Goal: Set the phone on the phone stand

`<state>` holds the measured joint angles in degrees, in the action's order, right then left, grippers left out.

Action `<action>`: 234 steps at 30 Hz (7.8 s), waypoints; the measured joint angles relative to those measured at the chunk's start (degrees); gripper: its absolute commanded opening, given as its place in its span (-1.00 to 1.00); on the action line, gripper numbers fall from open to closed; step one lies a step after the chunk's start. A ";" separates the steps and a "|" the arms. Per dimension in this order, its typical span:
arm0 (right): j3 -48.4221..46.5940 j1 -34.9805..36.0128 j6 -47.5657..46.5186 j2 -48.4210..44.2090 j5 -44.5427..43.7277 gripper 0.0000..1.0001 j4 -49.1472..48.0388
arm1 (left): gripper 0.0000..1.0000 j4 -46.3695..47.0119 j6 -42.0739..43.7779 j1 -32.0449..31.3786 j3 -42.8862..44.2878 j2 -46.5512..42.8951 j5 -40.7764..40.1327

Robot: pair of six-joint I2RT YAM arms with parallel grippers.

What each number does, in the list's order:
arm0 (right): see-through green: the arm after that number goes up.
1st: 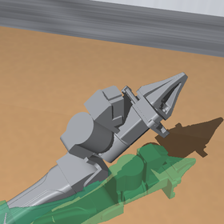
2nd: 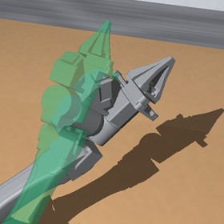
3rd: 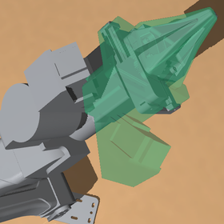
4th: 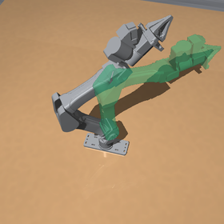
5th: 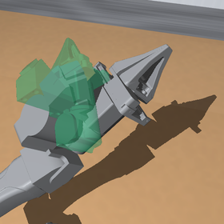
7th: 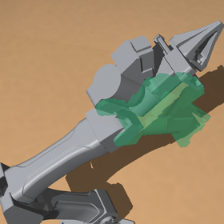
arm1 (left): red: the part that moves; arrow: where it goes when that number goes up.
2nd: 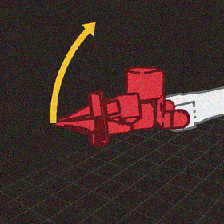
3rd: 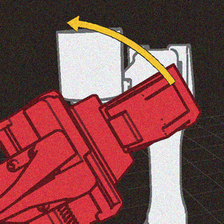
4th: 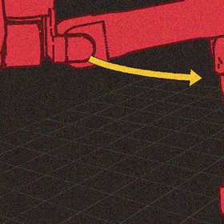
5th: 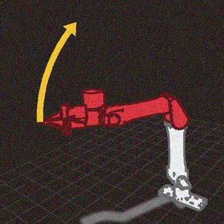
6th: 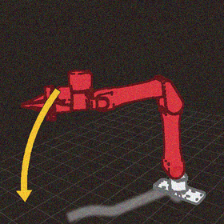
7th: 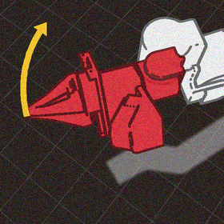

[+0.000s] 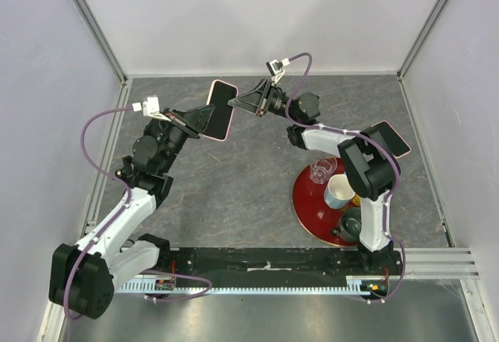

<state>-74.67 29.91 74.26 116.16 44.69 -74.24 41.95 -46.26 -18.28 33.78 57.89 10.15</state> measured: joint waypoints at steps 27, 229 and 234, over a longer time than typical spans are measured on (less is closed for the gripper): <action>0.26 2.73 9.27 -5.51 -2.99 -0.68 0.22 | -0.96 1.62 -6.43 -0.31 0.02 -3.02 3.52; -3.56 -8.50 -42.36 -4.02 9.42 0.96 43.50 | -0.83 -57.75 47.21 25.29 38.84 33.40 -4.13; -3.56 -8.50 -41.90 -3.56 9.55 0.96 43.39 | -0.55 -59.58 45.81 25.29 40.26 34.07 -5.75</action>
<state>-78.24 21.41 32.36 112.60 54.24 -30.85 -17.63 -0.45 7.01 74.04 91.96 4.40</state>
